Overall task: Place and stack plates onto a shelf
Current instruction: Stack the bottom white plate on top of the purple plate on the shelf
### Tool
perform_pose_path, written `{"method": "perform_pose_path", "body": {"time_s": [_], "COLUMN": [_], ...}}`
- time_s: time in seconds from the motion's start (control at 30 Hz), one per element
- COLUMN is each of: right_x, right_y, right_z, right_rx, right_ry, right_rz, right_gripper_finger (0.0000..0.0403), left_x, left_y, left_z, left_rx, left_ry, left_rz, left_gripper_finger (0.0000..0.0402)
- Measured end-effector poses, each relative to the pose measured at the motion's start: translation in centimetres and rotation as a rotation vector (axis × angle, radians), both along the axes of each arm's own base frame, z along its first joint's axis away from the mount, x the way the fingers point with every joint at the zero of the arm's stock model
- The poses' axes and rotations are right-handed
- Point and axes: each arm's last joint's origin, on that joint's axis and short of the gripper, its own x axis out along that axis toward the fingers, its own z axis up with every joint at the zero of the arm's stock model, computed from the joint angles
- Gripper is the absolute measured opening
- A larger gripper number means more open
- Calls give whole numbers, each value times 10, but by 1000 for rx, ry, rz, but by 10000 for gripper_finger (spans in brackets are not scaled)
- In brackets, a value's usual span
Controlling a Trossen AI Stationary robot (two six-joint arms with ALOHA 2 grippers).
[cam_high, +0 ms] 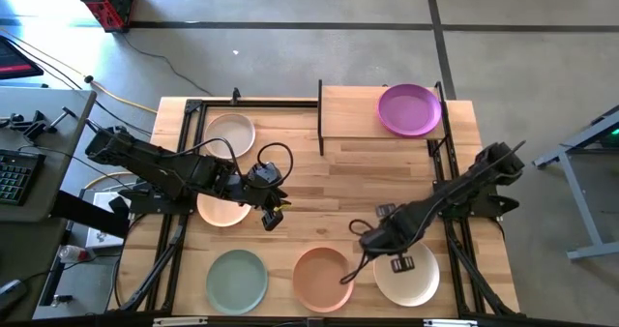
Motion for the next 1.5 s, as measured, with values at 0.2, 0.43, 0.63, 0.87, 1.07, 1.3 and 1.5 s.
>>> {"method": "perform_pose_path", "body": {"time_s": [0.2, 0.43, 0.63, 0.87, 1.07, 1.3, 1.5], "right_x": [7, 14, 16, 9, 7, 4, 3], "right_y": [13, 19, 21, 16, 15, 13, 13], "right_z": [-16, -35, -52, -67, -73, -80, -79], "right_rx": [1, -20, -29, -48, -39, -22, -15], "right_ry": [1, 20, 32, 58, 59, 70, 86], "right_rz": [43, 92, 111, 103, 119, 125, 126], "right_gripper_finger": [85, 85, 85, 85, 85, 79, 26], "left_x": [0, 0, 0, 0, 0, 0, 0], "left_y": [0, 0, 0, 0, 0, 0, 0], "left_z": [0, 0, 0, 0, 0, 0, 0], "left_rx": [0, -2, -2, -13, -13, -13, -13], "left_ry": [0, -1, -1, -2, -2, -2, -2], "left_rz": [0, 1, 1, 12, 12, 13, 13], "left_gripper_finger": [117, 117, 117, 117, 117, 117, 117]}}
